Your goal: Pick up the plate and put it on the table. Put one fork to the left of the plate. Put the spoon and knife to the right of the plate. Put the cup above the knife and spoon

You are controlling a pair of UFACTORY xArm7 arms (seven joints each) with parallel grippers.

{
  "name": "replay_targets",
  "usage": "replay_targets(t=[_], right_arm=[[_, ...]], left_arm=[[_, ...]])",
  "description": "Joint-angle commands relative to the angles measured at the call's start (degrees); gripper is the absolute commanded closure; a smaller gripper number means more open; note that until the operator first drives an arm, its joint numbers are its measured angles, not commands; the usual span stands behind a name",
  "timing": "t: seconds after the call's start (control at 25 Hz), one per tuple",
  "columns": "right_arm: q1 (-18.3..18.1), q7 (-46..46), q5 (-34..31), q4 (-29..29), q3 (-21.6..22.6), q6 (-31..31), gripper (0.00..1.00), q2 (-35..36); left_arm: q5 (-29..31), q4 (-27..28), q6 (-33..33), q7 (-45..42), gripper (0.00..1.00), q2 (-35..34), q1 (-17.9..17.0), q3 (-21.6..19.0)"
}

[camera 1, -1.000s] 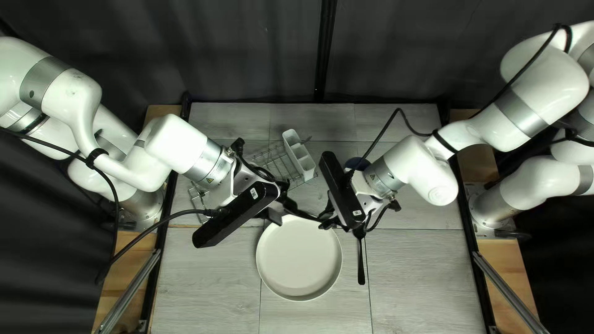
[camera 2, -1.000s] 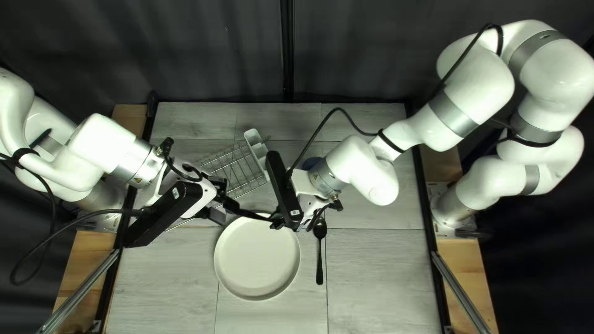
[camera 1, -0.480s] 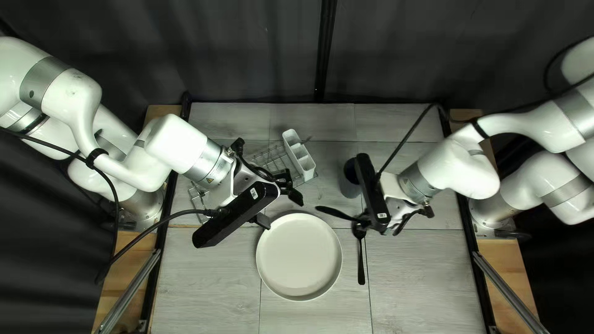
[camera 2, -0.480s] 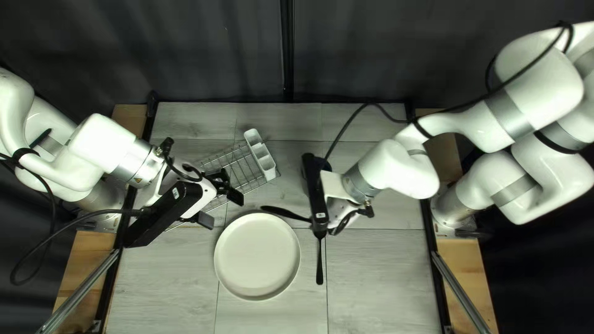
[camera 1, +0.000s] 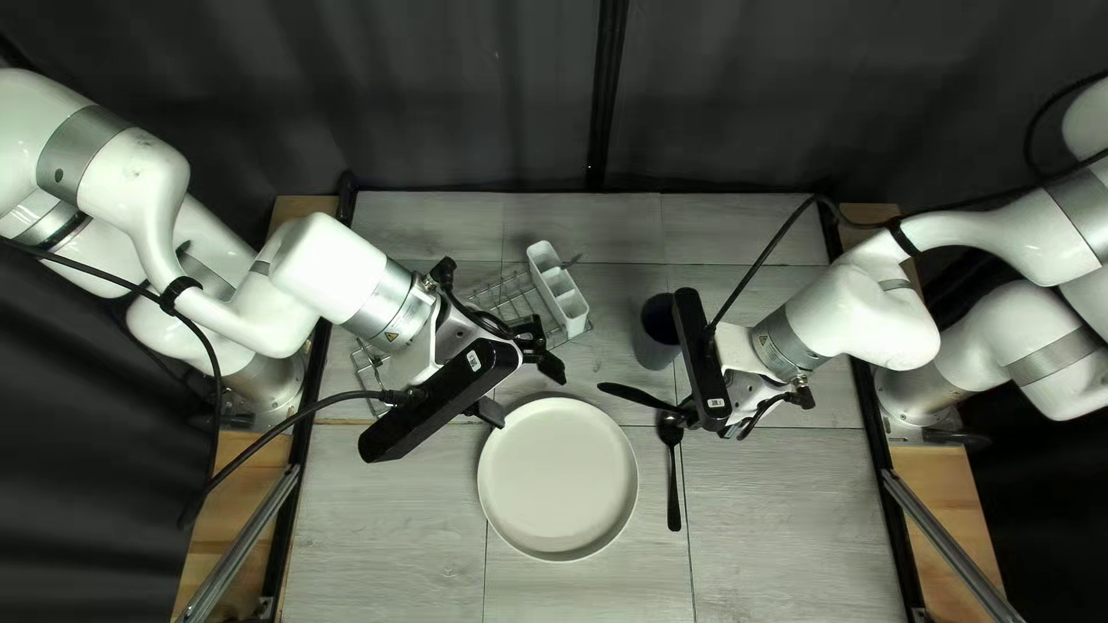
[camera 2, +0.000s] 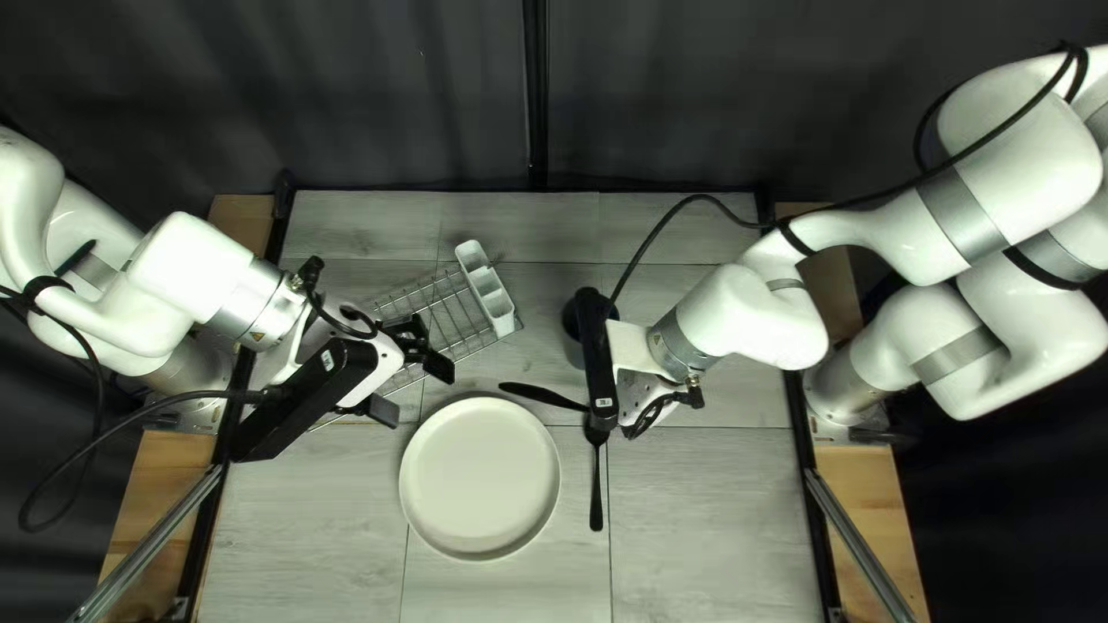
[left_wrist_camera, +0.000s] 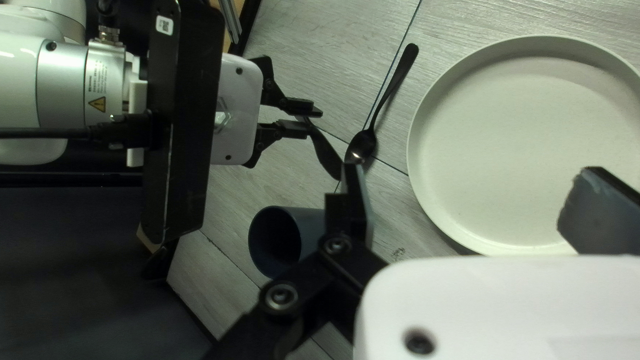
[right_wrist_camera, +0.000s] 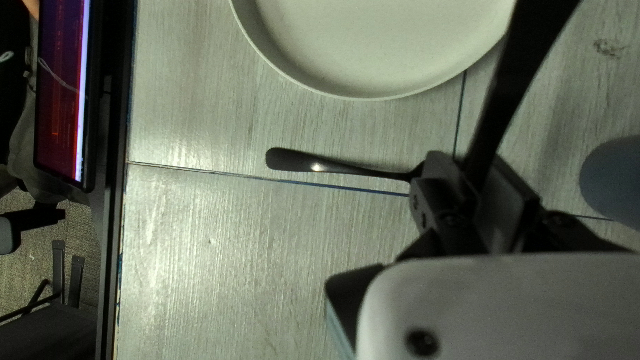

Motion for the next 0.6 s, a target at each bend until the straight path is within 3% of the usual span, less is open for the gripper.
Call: replay_targets(t=[0.04, 0.16, 0.4, 0.56, 0.6], right_arm=[[-4.9, 12.1, 0.6, -0.6, 5.2, 8.7, 1.00, -3.6], [-8.7, 24.9, -0.5, -0.1, 11.6, 17.1, 1.00, -6.4], [-11.7, 42.2, -1.1, 0.7, 17.1, 26.2, 1.00, -7.3], [-13.0, 60.3, -0.2, 5.9, 22.3, 33.2, 1.00, -1.9], [-13.0, 61.2, -0.1, 6.4, 22.4, 33.6, 1.00, -1.5]], left_arm=[[0.0, 0.0, 0.0, 0.0, 0.00, 0.0, 0.0, 0.0], [0.0, 0.0, 0.0, 0.0, 0.00, 0.0, 0.0, 0.0], [0.0, 0.0, 0.0, 0.0, 0.00, 0.0, 0.0, 0.0], [0.0, 0.0, 0.0, 0.0, 0.00, 0.0, 0.0, 0.0], [0.0, 0.0, 0.0, 0.0, 0.00, 0.0, 0.0, 0.0]])
